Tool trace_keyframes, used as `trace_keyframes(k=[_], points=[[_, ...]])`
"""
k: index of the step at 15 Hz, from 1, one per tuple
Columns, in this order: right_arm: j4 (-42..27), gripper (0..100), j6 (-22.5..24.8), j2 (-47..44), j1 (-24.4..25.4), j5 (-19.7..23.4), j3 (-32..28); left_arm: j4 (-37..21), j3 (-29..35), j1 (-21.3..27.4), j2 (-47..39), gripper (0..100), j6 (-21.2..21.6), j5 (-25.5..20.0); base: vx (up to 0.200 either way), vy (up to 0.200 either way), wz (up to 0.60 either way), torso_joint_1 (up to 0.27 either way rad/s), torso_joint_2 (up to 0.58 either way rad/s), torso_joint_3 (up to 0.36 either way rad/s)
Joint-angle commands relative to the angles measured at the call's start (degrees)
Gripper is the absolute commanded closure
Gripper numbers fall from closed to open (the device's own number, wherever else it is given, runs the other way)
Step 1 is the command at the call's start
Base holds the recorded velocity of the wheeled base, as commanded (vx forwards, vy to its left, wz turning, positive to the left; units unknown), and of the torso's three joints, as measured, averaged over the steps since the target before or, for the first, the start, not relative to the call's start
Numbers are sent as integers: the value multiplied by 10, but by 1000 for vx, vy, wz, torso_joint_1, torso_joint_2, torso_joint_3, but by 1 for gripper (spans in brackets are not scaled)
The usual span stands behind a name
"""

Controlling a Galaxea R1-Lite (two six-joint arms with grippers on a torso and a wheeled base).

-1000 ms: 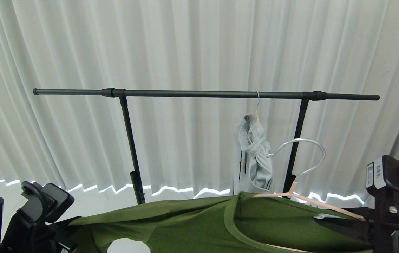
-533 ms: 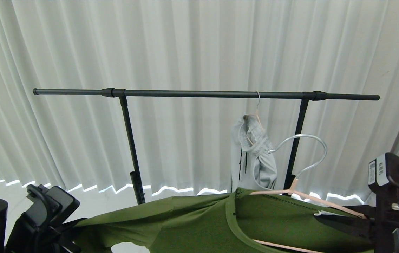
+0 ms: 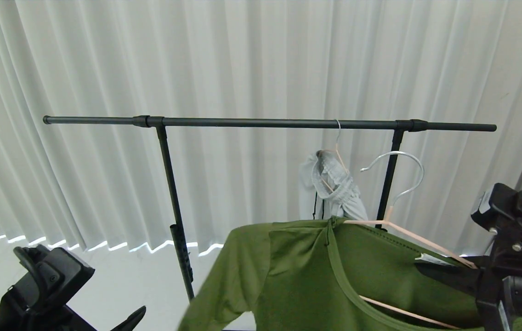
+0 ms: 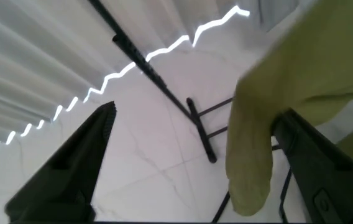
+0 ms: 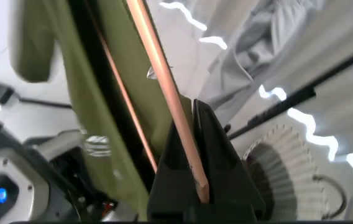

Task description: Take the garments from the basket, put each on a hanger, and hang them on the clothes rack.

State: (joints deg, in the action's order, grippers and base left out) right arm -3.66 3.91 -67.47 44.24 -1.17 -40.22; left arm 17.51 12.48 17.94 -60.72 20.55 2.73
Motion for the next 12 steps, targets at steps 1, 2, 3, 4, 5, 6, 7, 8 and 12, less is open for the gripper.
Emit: trace_keyframes(k=[1, 2, 3, 4, 5, 6, 7, 8, 12], points=[[1, 100, -36, -30, -1, -23, -9, 1, -6, 0, 25, 0, 0, -1, 0, 0, 0, 0, 0, 0], [1, 100, -61, -37, -1, -32, -14, 1, -4, 1, 32, 0, -1, -3, 0, 0, 0, 0, 0, 0], [-1, 100, -87, -47, -1, -40, -22, 3, 8, 1, 36, 0, -1, -11, 0, 0, 0, 0, 0, 0], [-2, 100, -99, -54, -1, -45, -26, 10, 18, 1, 36, 0, -1, -19, 0, 0, 0, 0, 0, 0], [-2, 100, -118, -67, -1, -56, -32, 17, 30, 0, 32, 0, 0, -21, 0, 0, 0, 0, 0, 0], [-5, 100, -129, -81, -1, -74, -34, 17, 34, 0, 29, 0, 2, -21, 0, 0, 0, 0, 0, 0], [-16, 100, -145, -96, -1, -98, -41, 18, 34, 0, 29, 0, 5, -22, 0, 0, 0, 0, 0, 0], [-42, 100, -168, -109, -2, -118, -55, 18, 33, 1, 30, 0, 8, -22, 0, 0, 0, 0, 0, 0], [-103, 100, -225, -127, -1, -197, -90, 19, 39, -2, 30, 0, 9, -20, 0, 0, 0, 0, 0, 0]])
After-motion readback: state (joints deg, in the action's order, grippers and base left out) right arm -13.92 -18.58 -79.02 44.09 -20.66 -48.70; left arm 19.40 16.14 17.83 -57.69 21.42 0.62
